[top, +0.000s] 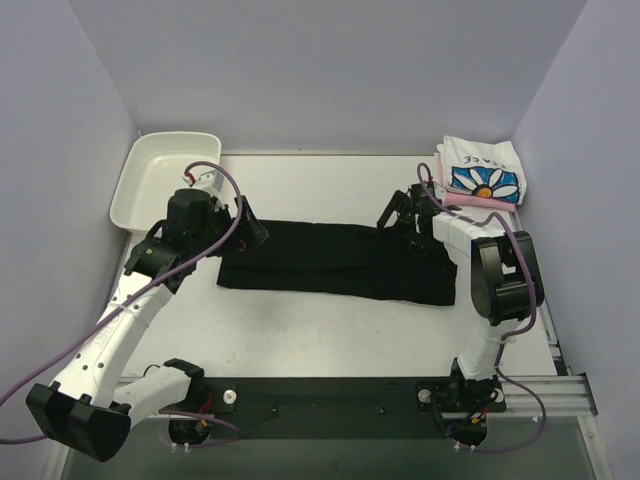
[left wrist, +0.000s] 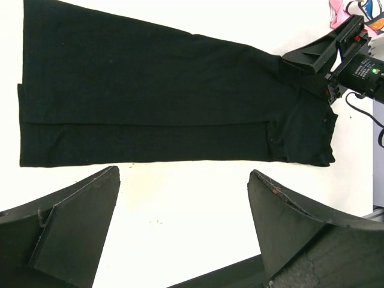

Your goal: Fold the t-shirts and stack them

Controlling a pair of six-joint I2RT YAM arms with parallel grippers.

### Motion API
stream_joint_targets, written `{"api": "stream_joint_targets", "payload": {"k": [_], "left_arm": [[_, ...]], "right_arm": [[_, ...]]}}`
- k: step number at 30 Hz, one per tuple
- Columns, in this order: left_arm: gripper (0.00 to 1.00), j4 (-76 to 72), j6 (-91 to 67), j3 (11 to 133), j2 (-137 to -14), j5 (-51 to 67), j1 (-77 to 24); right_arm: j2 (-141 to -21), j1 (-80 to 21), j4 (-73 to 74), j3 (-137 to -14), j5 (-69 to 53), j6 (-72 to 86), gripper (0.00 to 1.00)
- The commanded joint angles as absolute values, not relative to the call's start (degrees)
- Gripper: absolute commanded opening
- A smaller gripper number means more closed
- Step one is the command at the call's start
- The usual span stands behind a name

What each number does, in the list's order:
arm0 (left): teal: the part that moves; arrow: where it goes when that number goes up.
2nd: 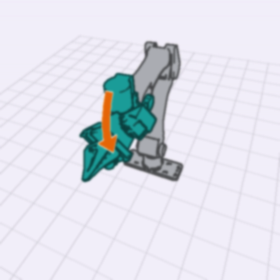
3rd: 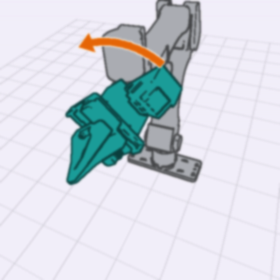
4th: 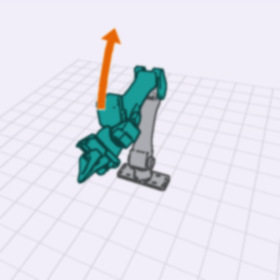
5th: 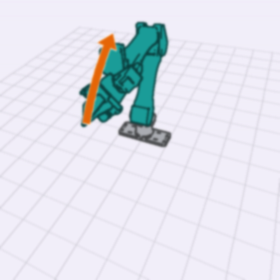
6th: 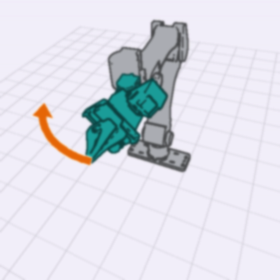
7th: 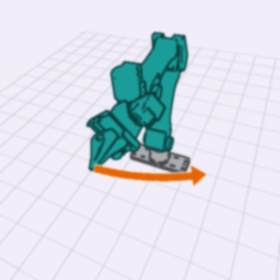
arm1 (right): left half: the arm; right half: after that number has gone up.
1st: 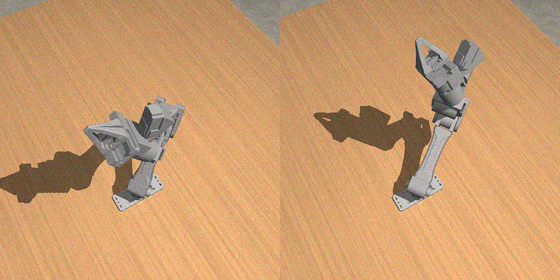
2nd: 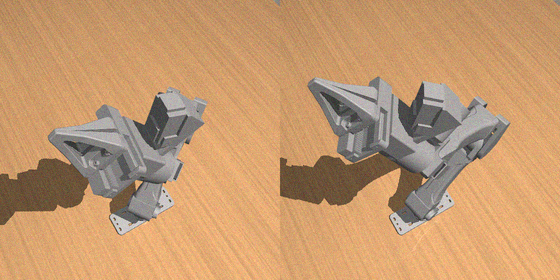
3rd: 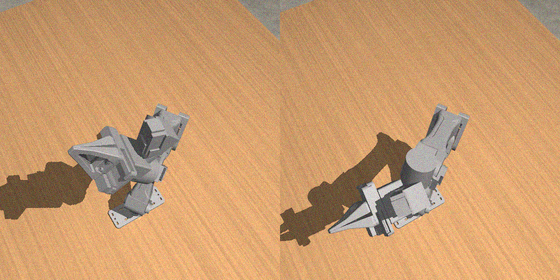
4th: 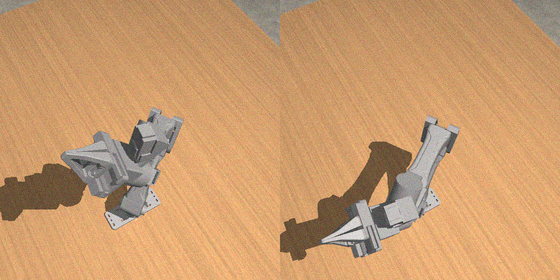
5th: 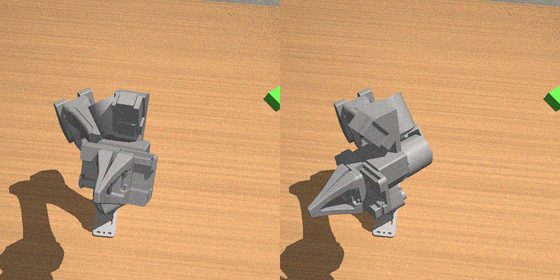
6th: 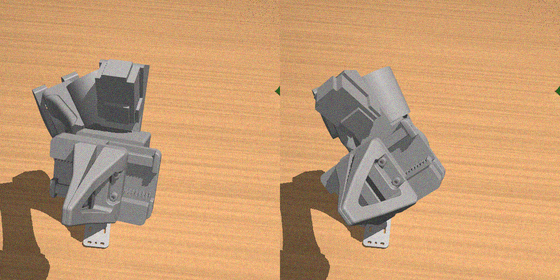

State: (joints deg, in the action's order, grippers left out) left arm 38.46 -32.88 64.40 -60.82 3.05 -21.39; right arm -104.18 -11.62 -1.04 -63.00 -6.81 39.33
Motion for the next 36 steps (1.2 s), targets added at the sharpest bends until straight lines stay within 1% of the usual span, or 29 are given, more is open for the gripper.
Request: {"api": "stream_joint_targets", "payload": {"k": [1,9,10,12,13,15,16,18,19,23,25,26,27,29,30,31,33,35,36], "left_arm": [[0.98,38.41,-31.47,64.95,-60.21,2.29,-20.83],[0.98,39.37,-30.76,65.57,-60.91,1.76,-19.42],[0.98,39.37,-30.67,65.48,-60.91,2.02,-19.34],[0.97,39.64,-30.67,65.30,-61.08,2.11,-19.16],[0.97,39.55,-30.67,64.95,-61.08,2.54,-19.16],[0.97,39.46,-30.85,64.08,-61.08,2.55,-19.07],[0.97,39.29,-30.94,63.64,-61.00,2.90,-19.07],[0.97,38.68,-31.11,62.14,-60.91,3.07,-18.90],[0.97,37.80,-31.20,61.53,-61.00,3.77,-18.98],[0.97,34.03,-31.73,58.71,-62.66,5.89,-18.98],[0.98,32.70,-31.20,58.36,-64.07,4.24,-18.98],[0.97,32.78,-31.29,58.53,-65.64,3.35,-18.90],[0.98,32.96,-31.29,59.06,-66.52,2.47,-18.81],[0.98,32.61,-31.64,60.29,-68.02,-0.87,-18.81],[0.97,31.74,-31.99,60.12,-68.38,-2.44,-18.81],[0.97,30.25,-32.34,60.20,-69.25,-3.50,-18.81],[0.98,28.66,-33.22,60.20,-71.09,-7.09,-18.81],[0.97,27.16,-35.41,60.29,-75.66,-8.96,-18.98],[0.97,26.81,-36.29,60.21,-77.33,-10.44,-18.81]], "right_arm": [[-107.82,-11.60,-1.33,-67.84,-8.52,40.34,1.00],[-120.66,-11.51,7.72,-82.69,-12.39,44.47,1.00],[-123.81,-11.51,8.78,-87.40,-13.96,45.69,1.00],[-127.16,-11.51,11.41,-92.70,-16.25,46.84,1.00],[-130.75,-11.60,12.73,-98.38,-17.30,47.98,1.00],[-136.11,-11.69,15.19,-104.56,-19.77,48.86,1.00],[-137.71,-11.60,15.81,-109.98,-20.38,50.09,1.00],[-142.18,-11.60,16.43,-114.68,-22.14,51.32,1.00],[-143.60,-11.78,16.44,-119.66,-22.67,52.63,1.00],[-150.90,-11.69,15.47,-131.27,-25.75,55.89,1.00],[-150.30,-11.17,11.44,-131.14,-25.93,56.08,1.00],[-148.64,-10.90,9.77,-127.30,-25.23,54.68,1.00],[-143.49,-10.72,4.80,-124.31,-23.83,53.36,1.00],[-137.05,-9.67,0.54,-117.19,-21.72,51.07,1.00],[-130.93,-9.32,-4.95,-111.50,-21.36,49.15,1.00],[-128.17,-8.88,-6.66,-109.62,-21.44,48.52,1.00],[-120.98,-8.09,-6.60,-106.37,-22.06,46.25,1.00],[-116.22,-7.91,-5.63,-103.38,-22.85,45.09,1.00],[-111.14,-7.91,-5.97,-99.01,-23.37,44.65,1.00]]}}
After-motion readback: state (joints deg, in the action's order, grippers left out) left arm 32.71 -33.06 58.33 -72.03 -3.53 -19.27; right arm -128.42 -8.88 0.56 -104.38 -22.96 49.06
